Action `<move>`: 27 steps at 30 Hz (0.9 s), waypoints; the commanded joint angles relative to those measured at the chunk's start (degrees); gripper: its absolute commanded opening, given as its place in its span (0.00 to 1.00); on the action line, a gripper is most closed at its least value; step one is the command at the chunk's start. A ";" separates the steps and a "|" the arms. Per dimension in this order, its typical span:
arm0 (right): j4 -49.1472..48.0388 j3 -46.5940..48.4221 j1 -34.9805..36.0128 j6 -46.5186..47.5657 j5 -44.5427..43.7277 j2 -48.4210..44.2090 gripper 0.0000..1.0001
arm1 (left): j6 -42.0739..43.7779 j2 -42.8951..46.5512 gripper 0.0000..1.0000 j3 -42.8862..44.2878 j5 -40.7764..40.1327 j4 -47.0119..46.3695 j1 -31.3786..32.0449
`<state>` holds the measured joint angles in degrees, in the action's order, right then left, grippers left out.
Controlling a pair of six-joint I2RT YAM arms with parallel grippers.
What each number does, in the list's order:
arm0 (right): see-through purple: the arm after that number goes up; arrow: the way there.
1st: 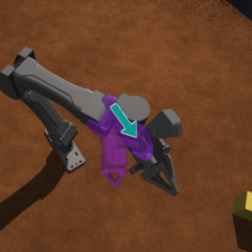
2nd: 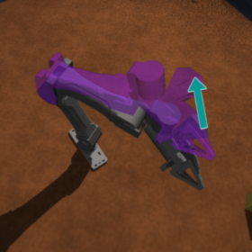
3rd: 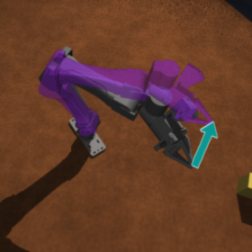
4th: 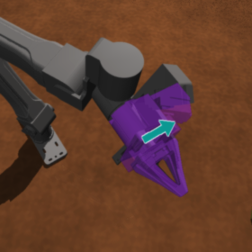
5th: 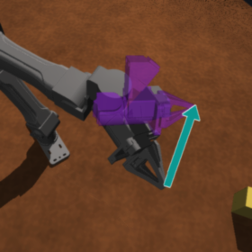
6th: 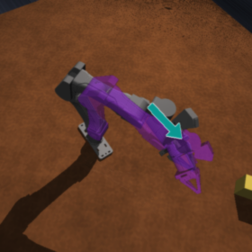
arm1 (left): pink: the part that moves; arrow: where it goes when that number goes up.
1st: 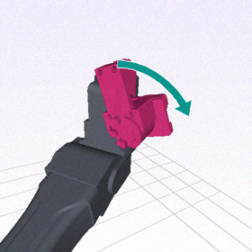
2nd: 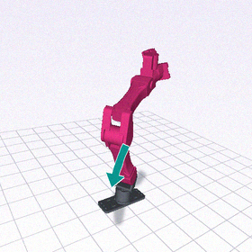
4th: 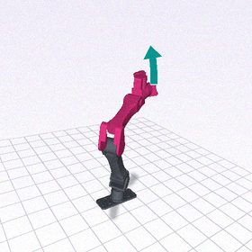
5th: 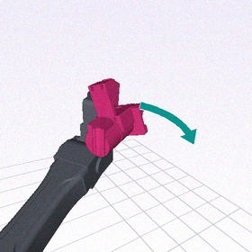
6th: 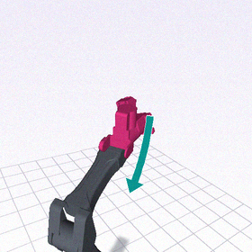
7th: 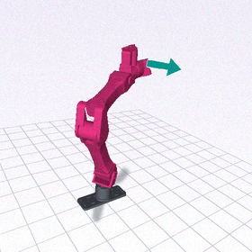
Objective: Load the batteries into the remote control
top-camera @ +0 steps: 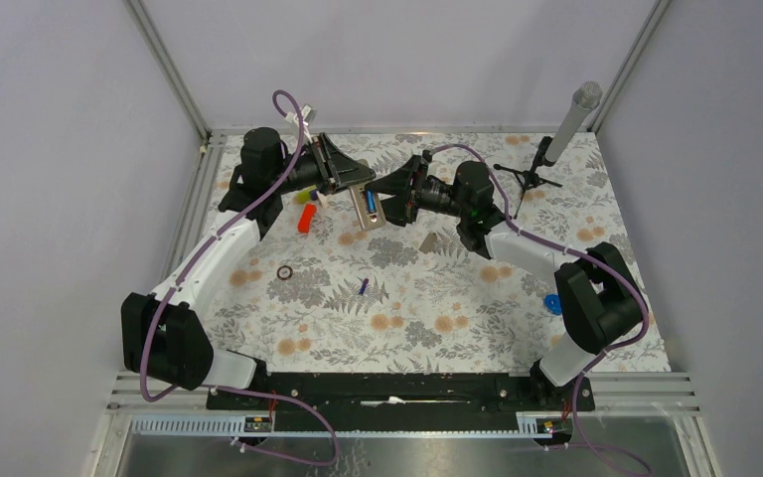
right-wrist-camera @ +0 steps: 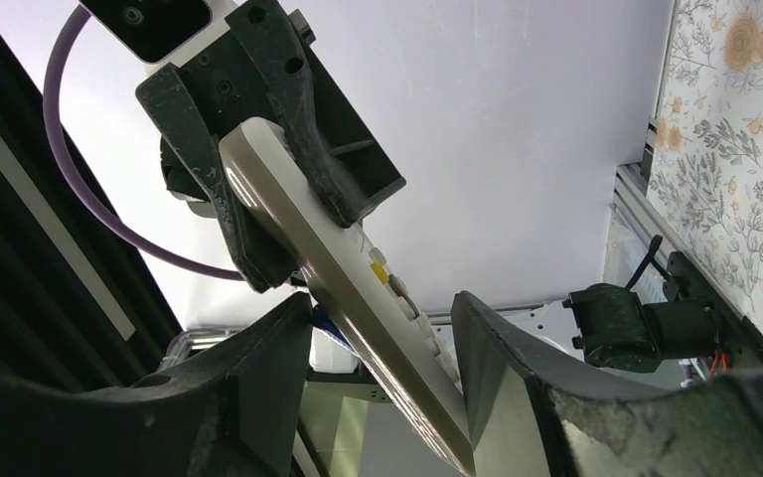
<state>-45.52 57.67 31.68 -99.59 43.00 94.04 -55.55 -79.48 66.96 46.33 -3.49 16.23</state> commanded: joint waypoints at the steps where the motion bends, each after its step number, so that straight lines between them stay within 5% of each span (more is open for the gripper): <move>1: 1.74 1.34 -0.22 2.67 3.06 0.70 0.59 | -0.28 0.91 0.00 2.91 0.48 -3.46 -0.06; 27: 12.07 4.29 -0.22 15.48 7.35 2.35 0.55 | -3.81 -0.47 0.00 6.46 1.27 2.96 -0.03</move>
<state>-37.15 61.67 31.48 -88.03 47.66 95.55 -54.72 -80.25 67.96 46.30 4.21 16.23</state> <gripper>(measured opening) 0.564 0.281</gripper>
